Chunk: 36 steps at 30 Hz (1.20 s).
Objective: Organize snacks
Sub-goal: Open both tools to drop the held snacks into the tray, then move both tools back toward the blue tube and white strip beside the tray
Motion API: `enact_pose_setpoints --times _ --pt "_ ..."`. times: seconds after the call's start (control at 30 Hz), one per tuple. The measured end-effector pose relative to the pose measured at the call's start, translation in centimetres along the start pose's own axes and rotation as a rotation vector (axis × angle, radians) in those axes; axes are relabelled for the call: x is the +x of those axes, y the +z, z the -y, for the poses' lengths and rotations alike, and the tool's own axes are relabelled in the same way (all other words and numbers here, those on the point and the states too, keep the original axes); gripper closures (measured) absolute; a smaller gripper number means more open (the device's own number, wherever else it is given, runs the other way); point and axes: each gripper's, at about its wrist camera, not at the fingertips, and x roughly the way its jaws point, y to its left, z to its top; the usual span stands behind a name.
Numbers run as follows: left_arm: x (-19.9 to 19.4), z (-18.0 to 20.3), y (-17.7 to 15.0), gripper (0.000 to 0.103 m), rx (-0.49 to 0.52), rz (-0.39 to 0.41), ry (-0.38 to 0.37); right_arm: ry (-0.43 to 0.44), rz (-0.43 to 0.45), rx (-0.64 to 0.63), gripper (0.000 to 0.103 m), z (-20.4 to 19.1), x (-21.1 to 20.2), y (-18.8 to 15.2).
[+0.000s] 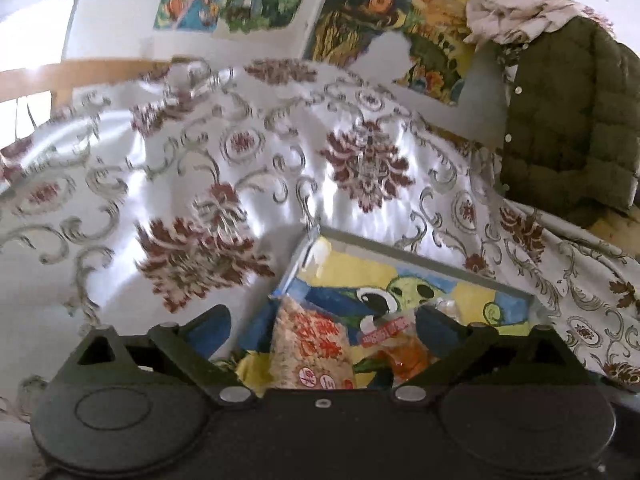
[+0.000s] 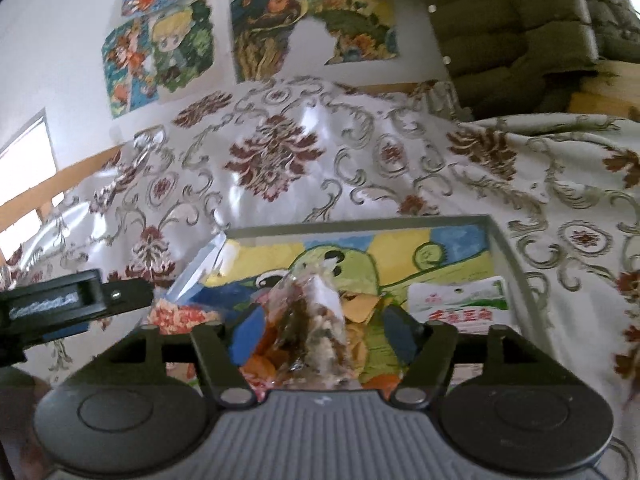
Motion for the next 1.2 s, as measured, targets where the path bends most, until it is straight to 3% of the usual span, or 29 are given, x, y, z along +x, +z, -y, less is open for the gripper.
enact_pose_setpoints --times 0.27,0.43,0.9,1.2 --pt "-5.4 1.0 0.5 0.001 0.054 0.073 0.029 0.006 0.11 -0.009 0.001 0.3 -5.3 1.5" --pt "-9.1 1.1 -0.6 0.001 0.042 0.103 0.053 0.003 0.141 -0.002 0.0 0.5 -8.4 1.1" --pt "-16.6 0.5 -4.6 0.001 0.086 0.077 0.118 0.0 0.121 -0.02 0.0 0.5 -15.0 -2.8" --pt "-20.7 0.4 -6.6 0.001 0.078 0.092 0.149 -0.025 0.128 -0.098 0.0 -0.3 -19.3 -5.4"
